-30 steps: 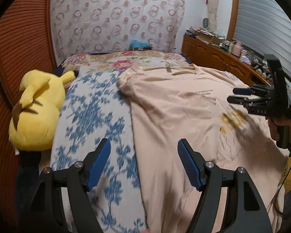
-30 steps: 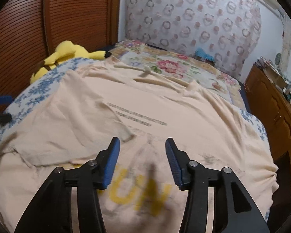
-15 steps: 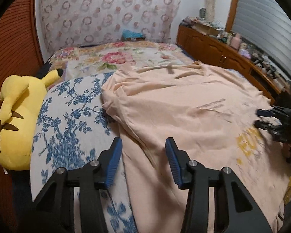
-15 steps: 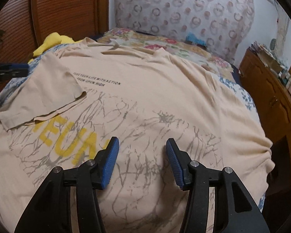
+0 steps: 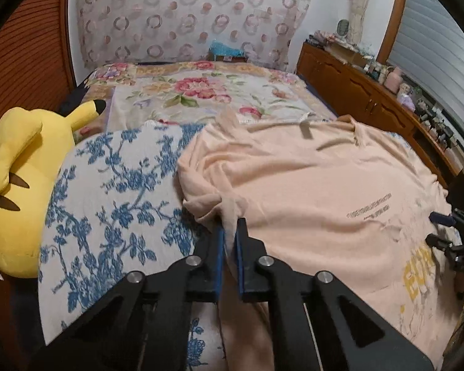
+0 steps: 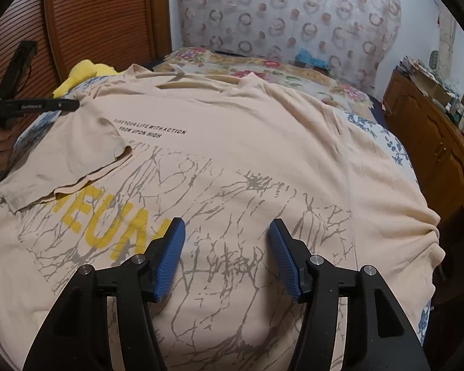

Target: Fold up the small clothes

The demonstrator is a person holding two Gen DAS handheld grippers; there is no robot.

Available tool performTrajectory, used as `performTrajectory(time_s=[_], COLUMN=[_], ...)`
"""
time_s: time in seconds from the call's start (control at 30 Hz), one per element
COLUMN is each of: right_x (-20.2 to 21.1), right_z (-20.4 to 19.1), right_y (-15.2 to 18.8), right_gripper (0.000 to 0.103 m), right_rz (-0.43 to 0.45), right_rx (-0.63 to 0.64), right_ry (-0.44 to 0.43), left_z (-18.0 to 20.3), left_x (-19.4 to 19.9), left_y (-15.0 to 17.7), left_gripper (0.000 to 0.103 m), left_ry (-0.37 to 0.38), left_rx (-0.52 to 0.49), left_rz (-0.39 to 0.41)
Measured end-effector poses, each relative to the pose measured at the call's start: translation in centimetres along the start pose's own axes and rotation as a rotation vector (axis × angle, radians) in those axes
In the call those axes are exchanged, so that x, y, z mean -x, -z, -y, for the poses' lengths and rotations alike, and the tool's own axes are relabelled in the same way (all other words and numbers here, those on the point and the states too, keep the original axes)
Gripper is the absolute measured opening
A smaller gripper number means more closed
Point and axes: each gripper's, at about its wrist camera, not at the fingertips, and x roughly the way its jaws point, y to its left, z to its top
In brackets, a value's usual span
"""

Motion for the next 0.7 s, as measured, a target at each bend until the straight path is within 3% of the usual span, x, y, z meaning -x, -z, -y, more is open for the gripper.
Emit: performTrajectory(time_s=[0.13, 0.37, 0.7], right_x=[0.1, 0.0, 0.0], right_z=[0.0, 0.0, 0.1], right_y=[0.0, -0.1, 0.0], right_gripper=[0.059, 0.061, 0.063], right_rz=[0.001, 0.001, -0.001], right_rx=[0.001, -0.001, -0.007], right_ry=[0.004, 0.013, 0.011], left_z=[-0.9, -4.4, -4.9], left_x=[2.1, 3.4, 2.0], left_y=[-1.1, -3.1, -1.2], left_gripper=[0.002, 0.002, 0.005], left_ry=[-0.056, -0.142, -0.134], left_rx=[-0.002, 0.005, 0.007], left_rz=[0.059, 0.078, 0.028])
